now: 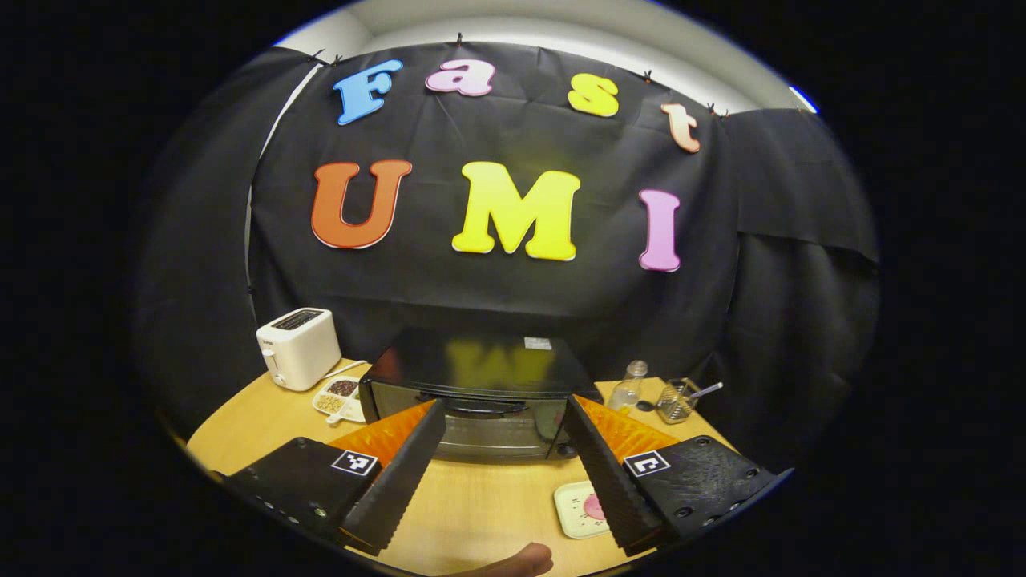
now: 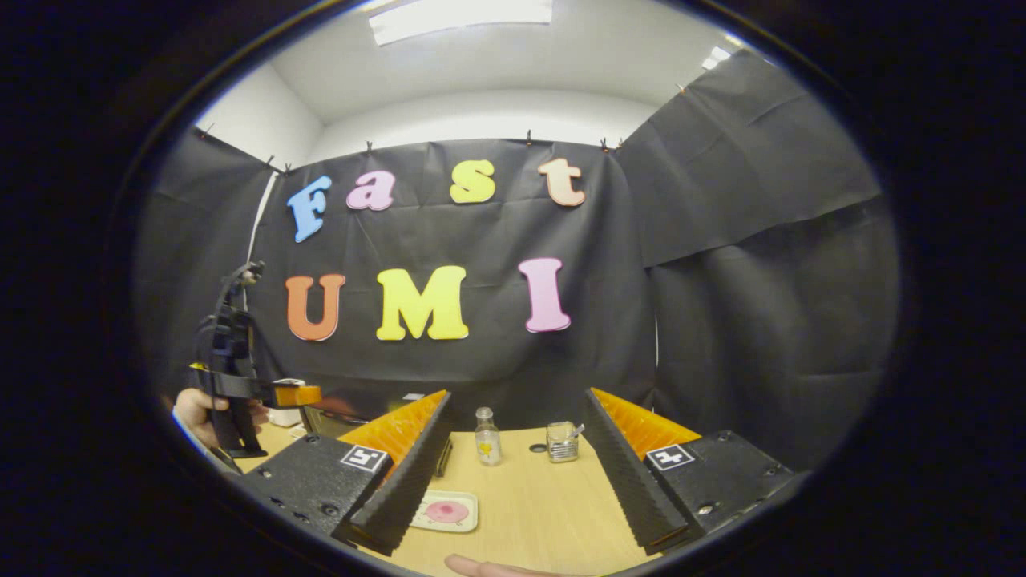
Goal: Open the electric oven with the left hand, put the food in, and close the electric oven.
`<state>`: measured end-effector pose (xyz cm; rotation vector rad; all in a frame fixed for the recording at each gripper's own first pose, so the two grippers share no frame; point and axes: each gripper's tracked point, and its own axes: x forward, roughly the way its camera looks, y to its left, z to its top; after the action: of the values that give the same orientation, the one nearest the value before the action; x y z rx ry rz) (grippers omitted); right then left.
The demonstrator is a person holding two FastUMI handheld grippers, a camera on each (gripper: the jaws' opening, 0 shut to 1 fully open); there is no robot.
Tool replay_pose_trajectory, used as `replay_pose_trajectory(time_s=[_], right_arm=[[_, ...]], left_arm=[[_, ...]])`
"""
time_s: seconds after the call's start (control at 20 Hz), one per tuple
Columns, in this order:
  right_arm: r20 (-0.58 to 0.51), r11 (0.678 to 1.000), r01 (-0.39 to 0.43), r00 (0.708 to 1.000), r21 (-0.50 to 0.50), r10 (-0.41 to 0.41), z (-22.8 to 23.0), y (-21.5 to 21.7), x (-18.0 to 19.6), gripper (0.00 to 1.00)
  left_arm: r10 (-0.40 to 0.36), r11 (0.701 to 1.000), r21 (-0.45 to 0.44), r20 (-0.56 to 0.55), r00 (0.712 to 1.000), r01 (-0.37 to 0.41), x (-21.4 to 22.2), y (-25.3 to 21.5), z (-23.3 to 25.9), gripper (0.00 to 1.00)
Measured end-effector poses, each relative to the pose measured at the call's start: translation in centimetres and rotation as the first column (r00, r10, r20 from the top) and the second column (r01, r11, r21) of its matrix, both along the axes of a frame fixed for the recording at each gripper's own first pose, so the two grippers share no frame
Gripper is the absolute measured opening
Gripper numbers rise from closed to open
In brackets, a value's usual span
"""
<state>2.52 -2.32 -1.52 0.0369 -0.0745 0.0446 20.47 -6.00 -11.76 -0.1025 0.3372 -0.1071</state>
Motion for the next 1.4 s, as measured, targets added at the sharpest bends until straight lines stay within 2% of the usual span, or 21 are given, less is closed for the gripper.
replay_pose_trajectory(time_s=[0.1,0.2,0.3,0.45,0.6,0.65,1.0,1.4], right_arm=[[-0.004,1.000,-0.006,1.000,0.005,0.006,-0.4,-0.3,0.1,0.99],[-0.016,1.000,-0.010,1.000,0.005,0.011,-0.8,-0.5,0.5,0.99],[-0.029,1.000,-0.013,0.999,0.001,0.013,-1.2,-0.7,1.0,0.99],[-0.027,1.000,-0.003,1.000,0.003,0.003,-1.2,-1.3,1.3,0.99],[-0.041,1.000,-0.003,0.999,0.022,0.004,-1.9,-1.5,1.2,1.00],[-0.049,1.000,-0.006,0.999,0.030,0.007,-2.4,-1.5,1.2,0.99],[-0.070,0.999,-0.001,0.998,0.032,0.003,-2.6,-1.3,0.3,0.99],[-0.118,1.000,-0.011,0.993,0.027,0.014,-3.5,-0.3,-0.1,1.00]], left_arm=[[0.036,0.998,0.053,-0.047,0.998,-0.033,2.7,0.6,-2.3,0.96],[0.048,0.998,0.053,-0.078,0.996,-0.044,5.1,0.3,-4.1,0.96],[0.030,0.999,0.048,-0.092,0.995,-0.026,7.3,-0.4,-5.3,0.96],[0.066,0.995,0.086,-0.152,0.986,-0.053,9.0,0.6,-7.7,0.95],[0.041,0.987,0.157,-0.139,0.989,-0.018,10.2,0.3,-8.2,0.96],[0.040,0.990,0.139,-0.127,0.991,-0.022,10.6,0.1,-8.1,0.96],[0.025,0.990,0.139,-0.161,0.987,-0.003,9.0,0.3,-8.4,0.95],[-0.019,0.993,0.110,-0.186,0.982,0.040,3.6,0.5,-9.8,0.96]])
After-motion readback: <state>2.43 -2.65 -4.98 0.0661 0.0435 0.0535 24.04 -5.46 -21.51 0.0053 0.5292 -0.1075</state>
